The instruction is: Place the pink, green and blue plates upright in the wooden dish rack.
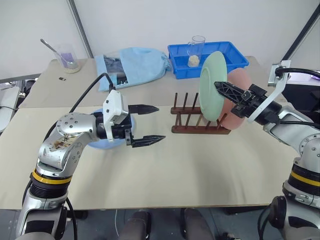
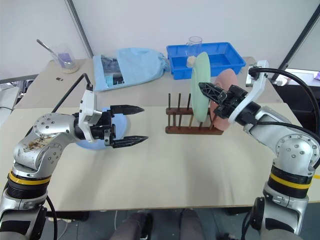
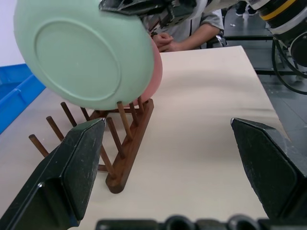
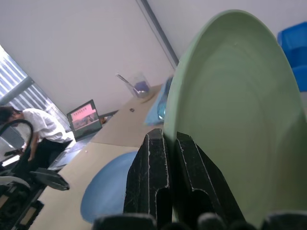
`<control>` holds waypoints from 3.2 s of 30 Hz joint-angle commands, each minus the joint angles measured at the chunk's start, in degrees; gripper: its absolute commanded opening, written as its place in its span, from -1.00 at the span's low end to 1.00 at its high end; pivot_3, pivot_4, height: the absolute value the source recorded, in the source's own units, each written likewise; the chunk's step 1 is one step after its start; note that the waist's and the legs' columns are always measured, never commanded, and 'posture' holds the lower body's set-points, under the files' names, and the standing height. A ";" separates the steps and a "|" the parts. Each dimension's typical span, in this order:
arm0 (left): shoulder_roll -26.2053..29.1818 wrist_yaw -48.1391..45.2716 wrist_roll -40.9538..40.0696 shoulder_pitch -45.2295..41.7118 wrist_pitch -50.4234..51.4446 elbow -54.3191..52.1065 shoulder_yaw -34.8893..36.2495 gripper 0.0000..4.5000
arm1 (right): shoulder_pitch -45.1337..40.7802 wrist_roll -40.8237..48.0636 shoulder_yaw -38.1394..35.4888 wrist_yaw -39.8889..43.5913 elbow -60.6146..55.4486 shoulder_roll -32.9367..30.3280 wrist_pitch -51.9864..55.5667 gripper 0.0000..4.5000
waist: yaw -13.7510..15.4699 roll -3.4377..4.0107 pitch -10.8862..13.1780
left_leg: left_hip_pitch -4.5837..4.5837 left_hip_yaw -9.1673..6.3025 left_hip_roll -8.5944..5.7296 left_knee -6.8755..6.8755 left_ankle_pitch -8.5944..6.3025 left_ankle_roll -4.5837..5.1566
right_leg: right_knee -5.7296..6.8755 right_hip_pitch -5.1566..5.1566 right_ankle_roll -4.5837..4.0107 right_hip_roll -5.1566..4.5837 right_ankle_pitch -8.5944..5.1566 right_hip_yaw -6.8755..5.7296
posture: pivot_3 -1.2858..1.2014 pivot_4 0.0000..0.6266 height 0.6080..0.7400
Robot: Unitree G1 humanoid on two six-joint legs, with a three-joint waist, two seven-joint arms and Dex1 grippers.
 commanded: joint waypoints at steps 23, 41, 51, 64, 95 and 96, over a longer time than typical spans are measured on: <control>-1.16 7.96 -0.99 3.68 1.80 -4.16 4.47 1.00 | -6.15 -25.78 12.53 24.86 -0.77 -21.14 -15.79 0.99 | -0.15 -0.01 0.01 | -0.06 0.09 0.01 -0.02 -0.01 0.01 | -0.23 0.01 0.11 0.00 -0.04 -0.01 | 0.03 -0.52 1.00; -21.30 59.81 8.07 21.74 12.20 -4.11 29.55 1.00 | -6.13 -40.03 23.19 50.09 -0.02 -19.19 -30.94 0.99 | 1.25 -0.14 0.06 | -0.04 0.14 0.49 0.02 0.26 -0.50 | -0.64 0.10 0.04 0.38 0.57 -0.06 | 0.03 -0.52 1.00; -25.63 67.00 5.05 13.59 26.31 3.04 29.64 1.00 | -6.81 -43.40 24.05 52.66 -0.24 -17.62 -31.39 0.99 | 1.33 -0.37 0.09 | -0.08 0.14 0.50 0.02 0.31 -0.60 | -0.66 0.06 0.01 0.42 0.66 -0.07 | 0.03 -0.52 1.00; -29.39 71.31 1.50 8.00 30.48 5.41 33.59 -0.96 | -6.27 -45.27 23.45 53.71 -2.14 -17.60 -31.98 1.00 | 1.65 -0.41 0.09 | -0.06 0.15 0.54 0.03 0.31 -0.67 | -0.66 0.08 -0.06 0.46 0.72 -0.07 | 0.03 -0.52 1.00; -30.80 79.11 -4.70 -18.82 39.94 4.35 31.63 -1.00 | -23.98 -89.69 50.09 36.13 26.75 7.54 -65.55 0.76 | -0.03 -0.68 0.20 | -0.06 0.03 0.41 -0.10 0.49 -1.13 | -0.66 -0.11 -0.67 0.65 1.20 -0.06 | 0.03 -0.52 1.00; -30.97 79.40 -4.92 -18.83 40.44 4.05 31.87 -1.00 | -24.13 -90.51 50.18 35.51 27.53 7.83 -66.36 0.65 | -0.05 -0.68 0.20 | -0.06 0.02 0.41 -0.10 0.50 -1.14 | -0.65 -0.11 -0.67 0.67 1.20 -0.07 | 0.03 -0.52 1.00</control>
